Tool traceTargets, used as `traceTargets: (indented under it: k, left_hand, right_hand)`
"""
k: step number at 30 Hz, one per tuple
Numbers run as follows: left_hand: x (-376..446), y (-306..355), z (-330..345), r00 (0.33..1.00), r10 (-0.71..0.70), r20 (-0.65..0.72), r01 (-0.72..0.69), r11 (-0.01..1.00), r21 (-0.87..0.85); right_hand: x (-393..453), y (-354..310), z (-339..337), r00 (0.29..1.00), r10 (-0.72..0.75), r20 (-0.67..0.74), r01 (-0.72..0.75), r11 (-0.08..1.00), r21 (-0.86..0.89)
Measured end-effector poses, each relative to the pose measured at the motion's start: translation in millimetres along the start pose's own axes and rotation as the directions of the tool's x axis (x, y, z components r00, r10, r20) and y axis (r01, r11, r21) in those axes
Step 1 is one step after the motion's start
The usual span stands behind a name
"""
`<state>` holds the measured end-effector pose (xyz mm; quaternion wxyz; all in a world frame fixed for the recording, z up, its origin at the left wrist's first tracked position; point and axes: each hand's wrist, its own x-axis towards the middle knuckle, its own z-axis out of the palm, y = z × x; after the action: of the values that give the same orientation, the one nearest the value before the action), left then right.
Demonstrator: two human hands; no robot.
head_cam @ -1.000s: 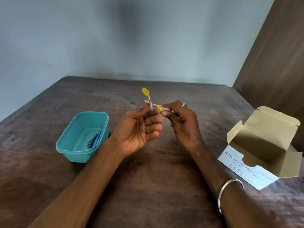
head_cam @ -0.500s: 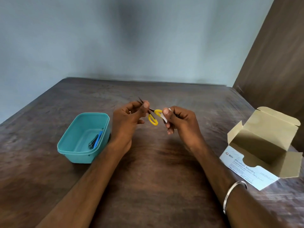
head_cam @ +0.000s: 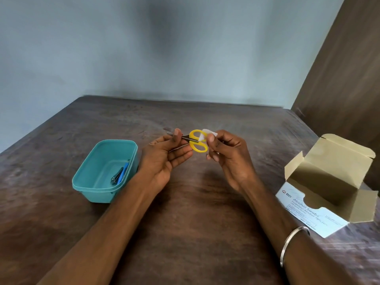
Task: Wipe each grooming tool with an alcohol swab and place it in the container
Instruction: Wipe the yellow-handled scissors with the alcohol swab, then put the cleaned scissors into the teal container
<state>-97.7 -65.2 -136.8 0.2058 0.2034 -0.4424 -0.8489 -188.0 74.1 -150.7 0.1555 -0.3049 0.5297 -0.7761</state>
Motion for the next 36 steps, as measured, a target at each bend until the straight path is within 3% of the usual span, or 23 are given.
traceTargets:
  k: [3, 6, 10, 17, 22, 24, 27, 29, 32, 36]
  left_hand:
    - [0.4, 0.5, -1.7, 0.998, 0.05, -0.048, -0.05, 0.999, 0.0]
    - [0.4, -0.8, -2.4, 0.987, 0.133, -0.09, -0.126, 0.989, 0.074]
    - [-2.7, -6.4, 2.4, 0.987, 0.145, -0.075, -0.133, 0.98, 0.147]
    - [-6.8, -6.6, 2.2, 0.97, 0.209, -0.122, -0.175, 0.954, 0.243]
    - [-17.2, -6.8, 6.5, 0.917, 0.382, -0.113, -0.312, 0.866, 0.391]
    - [-22.4, 1.7, 7.2, 0.882, 0.457, -0.116, -0.361, 0.812, 0.459]
    - [-28.5, 29.2, 1.6, 0.809, 0.585, -0.062, -0.437, 0.669, 0.602]
    - [-33.7, 53.4, -5.5, 0.774, 0.634, -0.013, -0.454, 0.568, 0.686]
    - [-40.1, 90.2, -22.9, 0.798, 0.602, 0.037, -0.344, 0.403, 0.848]
    - [-39.8, 118.0, -51.4, 0.902, 0.431, 0.018, -0.076, 0.118, 0.99]
  right_hand:
    - [1.3, -2.1, -1.5, 0.992, -0.002, -0.128, 0.009, 0.998, 0.054]
    - [2.6, -2.4, -3.3, 0.967, -0.089, -0.238, 0.078, 0.995, -0.055]
    - [0.2, 0.3, 2.3, 0.97, -0.157, -0.187, 0.113, 0.968, -0.224]
    - [-0.2, -2.1, 1.4, 0.981, -0.111, -0.156, 0.08, 0.979, -0.187]
    - [0.9, 3.1, -2.4, 0.954, -0.193, -0.227, 0.096, 0.92, -0.38]
    - [2.7, 10.2, -7.3, 0.944, -0.253, -0.212, 0.099, 0.83, -0.549]
    - [0.7, 21.4, -9.9, 0.956, -0.277, -0.099, 0.08, 0.57, -0.818]
    - [-3.1, 22.6, -6.8, 0.958, -0.284, -0.027, 0.098, 0.418, -0.903]
    - [-6.7, 18.5, -4.2, 0.965, -0.259, 0.04, 0.116, 0.287, -0.951]
    - [-11.8, 15.7, 0.3, 0.977, -0.178, 0.118, 0.144, 0.139, -0.98]
